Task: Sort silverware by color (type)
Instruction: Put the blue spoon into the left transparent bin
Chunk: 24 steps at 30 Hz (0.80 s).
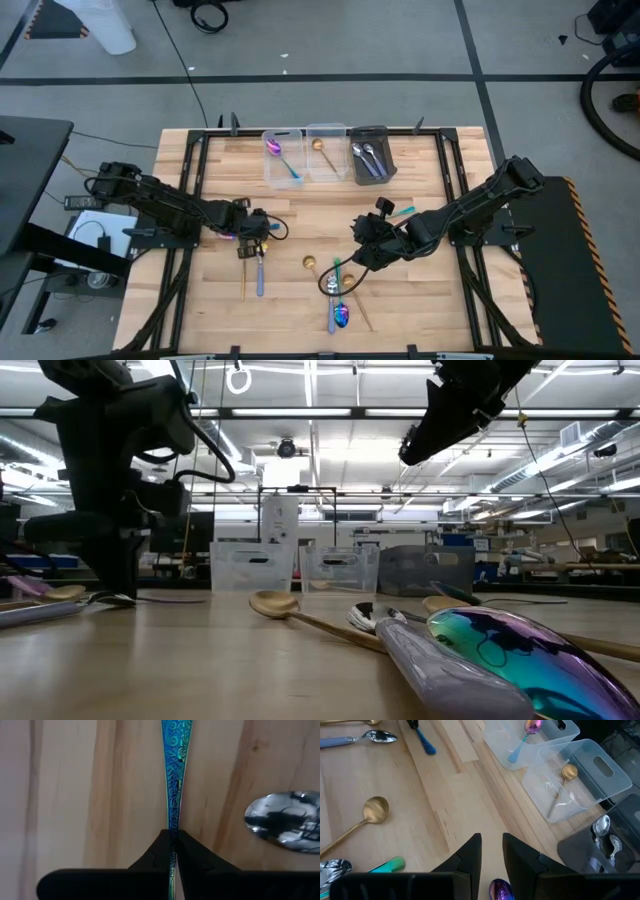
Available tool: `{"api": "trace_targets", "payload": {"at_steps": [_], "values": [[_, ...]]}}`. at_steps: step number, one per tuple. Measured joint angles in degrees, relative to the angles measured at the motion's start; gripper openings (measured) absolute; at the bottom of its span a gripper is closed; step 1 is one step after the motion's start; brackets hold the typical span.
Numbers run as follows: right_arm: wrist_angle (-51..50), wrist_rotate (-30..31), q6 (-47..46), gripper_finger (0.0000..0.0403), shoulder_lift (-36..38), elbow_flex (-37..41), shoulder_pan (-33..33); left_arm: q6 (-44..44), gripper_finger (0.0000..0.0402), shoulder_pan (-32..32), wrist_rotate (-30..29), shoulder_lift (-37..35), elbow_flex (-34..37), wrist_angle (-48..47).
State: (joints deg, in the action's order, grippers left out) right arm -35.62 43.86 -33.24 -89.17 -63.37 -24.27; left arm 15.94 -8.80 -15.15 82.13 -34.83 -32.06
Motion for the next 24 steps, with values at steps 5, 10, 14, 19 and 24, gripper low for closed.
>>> {"api": "trace_targets", "payload": {"at_steps": [5,10,14,19,24], "values": [[0.0,0.0,0.3,0.0089,0.0,0.0,0.0,-11.2,0.0021,0.0,-1.0,0.2,-0.5,0.1],[0.0,0.0,0.3,0.0089,0.0,0.0,0.0,-21.4,0.0021,0.0,-3.7,0.2,-4.0,-1.1],[0.0,0.0,0.4,0.0089,0.0,0.0,0.0,-27.9,0.0021,0.0,-9.6,0.2,-7.6,-3.7],[0.0,0.0,0.4,0.0089,0.0,0.0,0.0,-37.6,0.0021,0.0,-17.9,0.1,-11.0,-4.2],[0.0,0.0,0.4,0.0089,0.0,0.0,0.0,-50.4,0.0021,0.5,-25.1,0.0,-13.0,-3.0]]}}
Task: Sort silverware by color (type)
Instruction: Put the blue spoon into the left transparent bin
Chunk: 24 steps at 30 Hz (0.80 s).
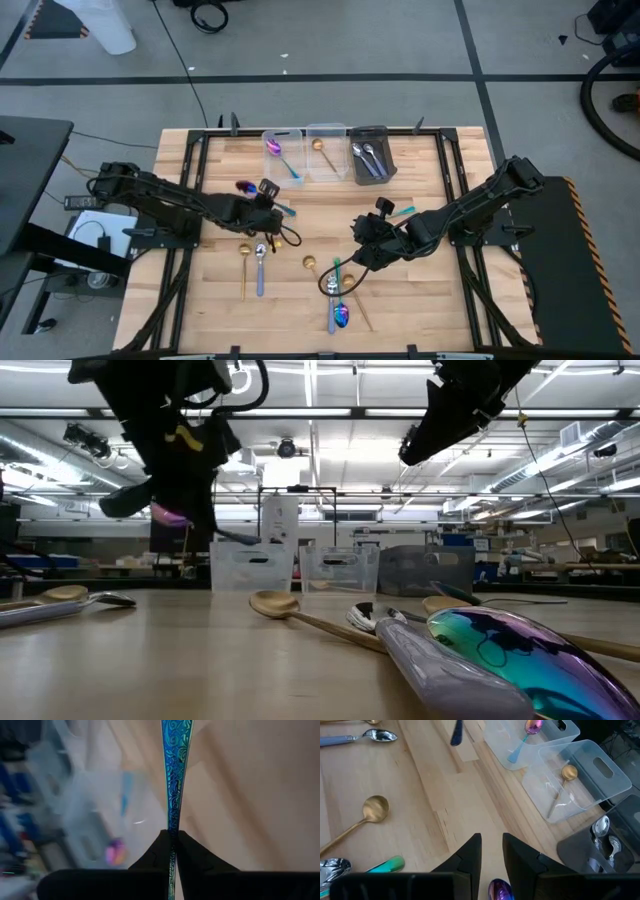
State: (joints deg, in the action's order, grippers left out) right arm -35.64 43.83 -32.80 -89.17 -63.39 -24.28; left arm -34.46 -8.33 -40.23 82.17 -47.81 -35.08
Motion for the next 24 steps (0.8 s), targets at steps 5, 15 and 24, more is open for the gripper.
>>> {"api": "trace_targets", "payload": {"at_steps": [5,15,24], "values": [[0.0,0.0,0.0,0.0089,0.0,0.0,-0.1,-9.7,0.0021,3.6,-2.6,-0.3,-0.3,1.0],[0.0,0.0,0.1,0.0089,0.0,0.0,-0.1,-25.1,0.0021,13.7,3.4,-3.7,-0.3,9.1],[0.9,0.0,1.2,0.0089,0.0,-0.1,-0.1,-38.1,0.002,22.9,21.8,-6.1,-0.4,18.1]]}}
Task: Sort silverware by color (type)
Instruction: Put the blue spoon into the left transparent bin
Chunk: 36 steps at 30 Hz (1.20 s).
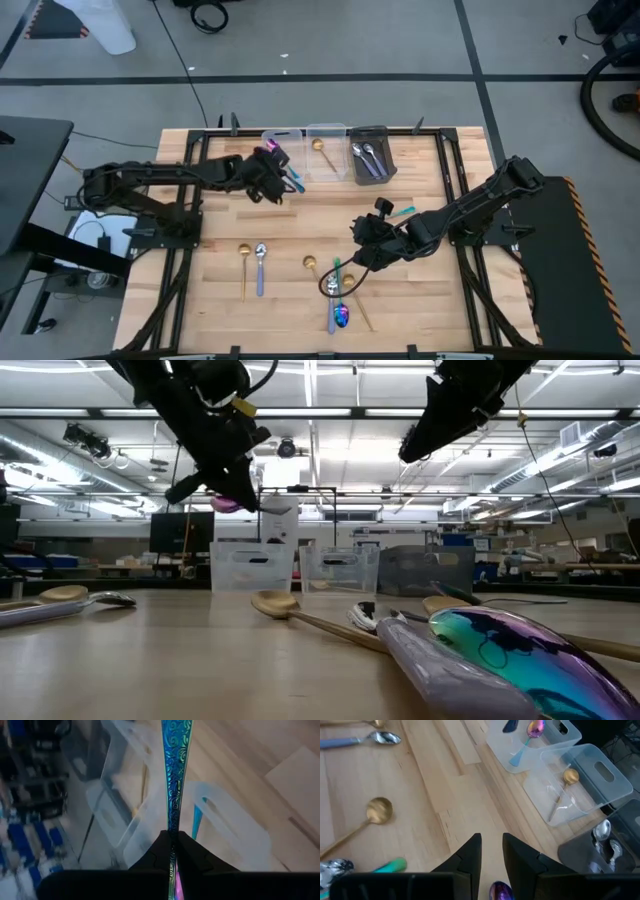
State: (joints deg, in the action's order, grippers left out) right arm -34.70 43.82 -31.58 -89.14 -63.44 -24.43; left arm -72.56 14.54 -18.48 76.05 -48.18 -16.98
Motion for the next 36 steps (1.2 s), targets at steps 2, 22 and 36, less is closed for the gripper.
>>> {"api": "trace_targets", "payload": {"at_steps": [2,22,36], "values": [[0.1,0.0,0.1,0.0089,0.0,0.0,0.0,-3.6,0.002,1.8,2.7,0.0,0.0,0.9],[0.7,0.0,-0.3,0.0089,0.0,0.0,0.0,-13.7,0.002,18.1,19.6,-1.0,0.0,5.9],[1.7,0.0,-0.3,0.0089,0.0,0.0,0.0,-19.4,0.002,22.8,24.8,6.7,0.0,12.6]]}}
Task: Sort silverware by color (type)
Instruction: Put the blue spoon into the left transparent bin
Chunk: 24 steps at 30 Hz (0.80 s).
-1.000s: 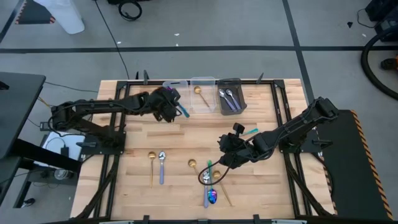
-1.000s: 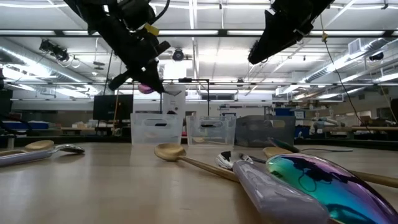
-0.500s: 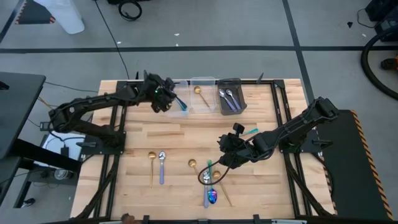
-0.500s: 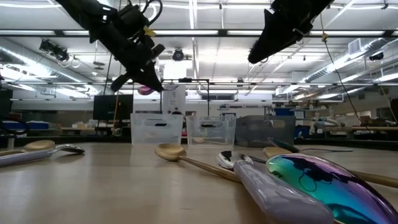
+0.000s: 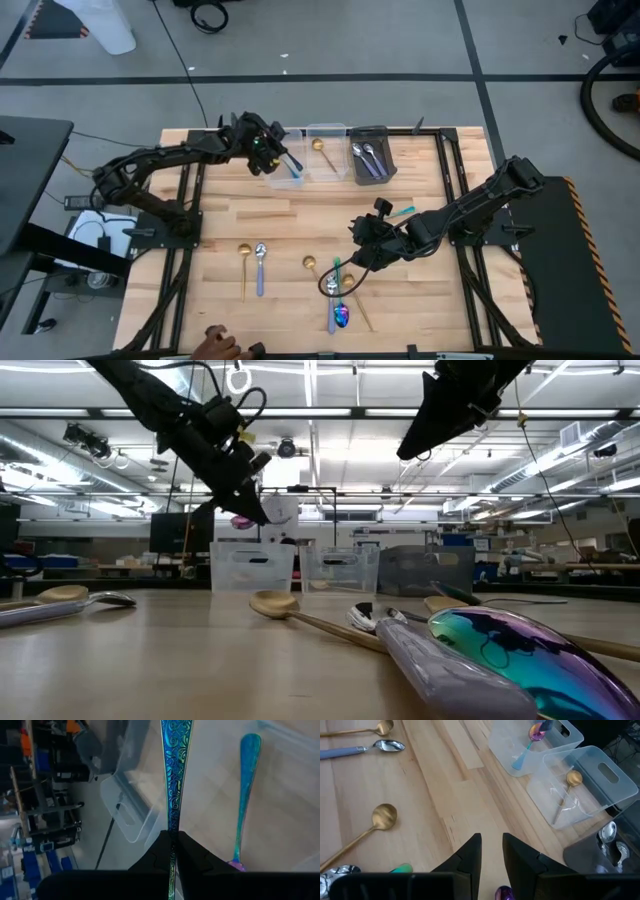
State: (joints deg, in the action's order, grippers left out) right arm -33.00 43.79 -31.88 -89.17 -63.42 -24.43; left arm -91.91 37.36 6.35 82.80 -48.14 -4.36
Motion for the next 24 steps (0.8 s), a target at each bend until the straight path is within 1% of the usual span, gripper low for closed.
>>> {"api": "trace_targets", "payload": {"at_steps": [5,12,24], "values": [[0.0,0.0,0.0,0.0089,0.0,0.0,0.0,-4.6,0.002,1.1,-0.2,2.3,0.0,1.0],[0.1,0.0,0.0,0.0089,0.0,0.0,0.0,-4.7,0.002,1.7,-0.4,5.6,0.0,0.7],[0.2,-0.2,0.0,0.0089,0.0,0.0,0.0,-4.8,0.002,0.2,-0.5,11.9,0.0,0.7]]}}
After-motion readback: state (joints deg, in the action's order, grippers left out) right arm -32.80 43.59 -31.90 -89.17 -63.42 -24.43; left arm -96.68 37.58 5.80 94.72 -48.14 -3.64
